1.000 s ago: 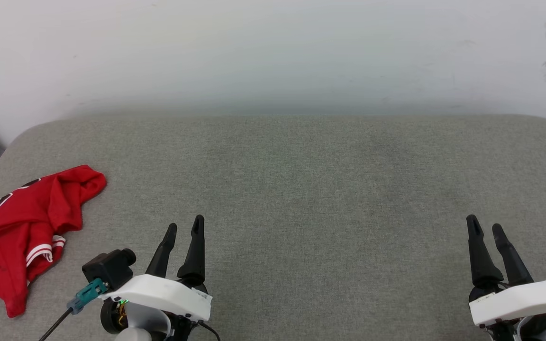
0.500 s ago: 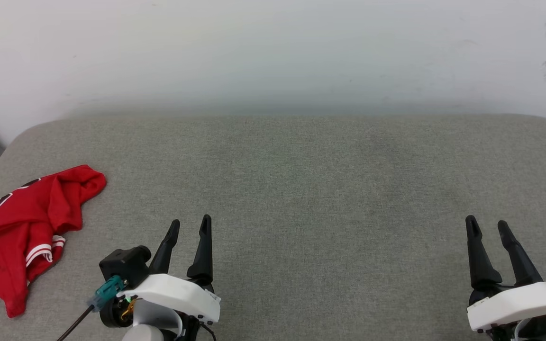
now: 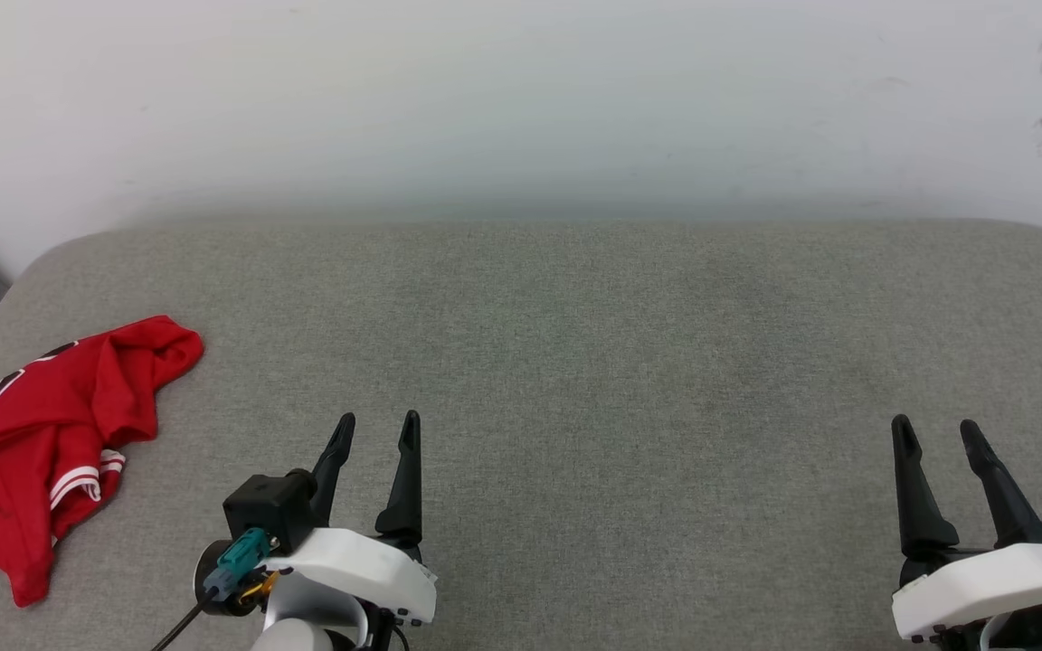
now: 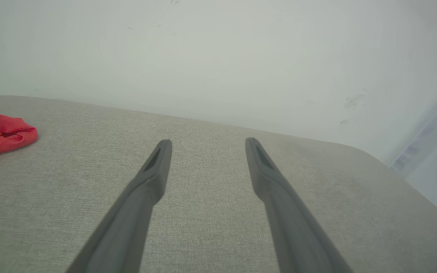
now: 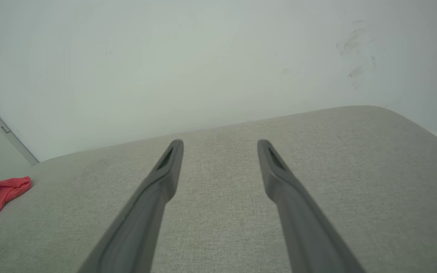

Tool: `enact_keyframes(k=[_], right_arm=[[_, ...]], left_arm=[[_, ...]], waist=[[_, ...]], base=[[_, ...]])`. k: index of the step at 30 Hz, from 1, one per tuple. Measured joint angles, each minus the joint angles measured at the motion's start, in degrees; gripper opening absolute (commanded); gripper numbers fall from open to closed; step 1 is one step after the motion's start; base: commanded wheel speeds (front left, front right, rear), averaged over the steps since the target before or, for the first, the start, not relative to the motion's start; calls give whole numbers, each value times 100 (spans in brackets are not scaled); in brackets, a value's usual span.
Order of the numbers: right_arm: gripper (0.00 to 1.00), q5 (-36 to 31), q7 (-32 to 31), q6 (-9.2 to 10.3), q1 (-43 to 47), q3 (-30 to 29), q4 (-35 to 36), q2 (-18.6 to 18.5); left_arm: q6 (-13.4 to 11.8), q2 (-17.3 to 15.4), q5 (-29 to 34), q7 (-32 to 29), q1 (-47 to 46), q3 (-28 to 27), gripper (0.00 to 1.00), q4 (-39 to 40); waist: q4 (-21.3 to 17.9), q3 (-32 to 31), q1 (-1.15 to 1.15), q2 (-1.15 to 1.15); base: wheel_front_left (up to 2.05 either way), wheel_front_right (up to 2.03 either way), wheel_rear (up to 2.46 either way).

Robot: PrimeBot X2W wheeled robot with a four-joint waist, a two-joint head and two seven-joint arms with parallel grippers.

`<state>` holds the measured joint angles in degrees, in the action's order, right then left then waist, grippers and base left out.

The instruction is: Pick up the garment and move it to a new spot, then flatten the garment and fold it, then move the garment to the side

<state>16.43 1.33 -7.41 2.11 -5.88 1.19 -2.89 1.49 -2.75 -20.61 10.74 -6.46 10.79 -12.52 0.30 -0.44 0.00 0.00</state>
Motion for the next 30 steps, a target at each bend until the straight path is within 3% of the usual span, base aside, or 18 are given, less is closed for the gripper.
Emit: enact_keyframes(k=[30], right_arm=[[100,-998,118,-9,83,-93,55,0]], left_arm=[[-225,-4,1099,342,-90,193,100,-190]], waist=[[37,-39,0,0]], base=[[0,0,0]])
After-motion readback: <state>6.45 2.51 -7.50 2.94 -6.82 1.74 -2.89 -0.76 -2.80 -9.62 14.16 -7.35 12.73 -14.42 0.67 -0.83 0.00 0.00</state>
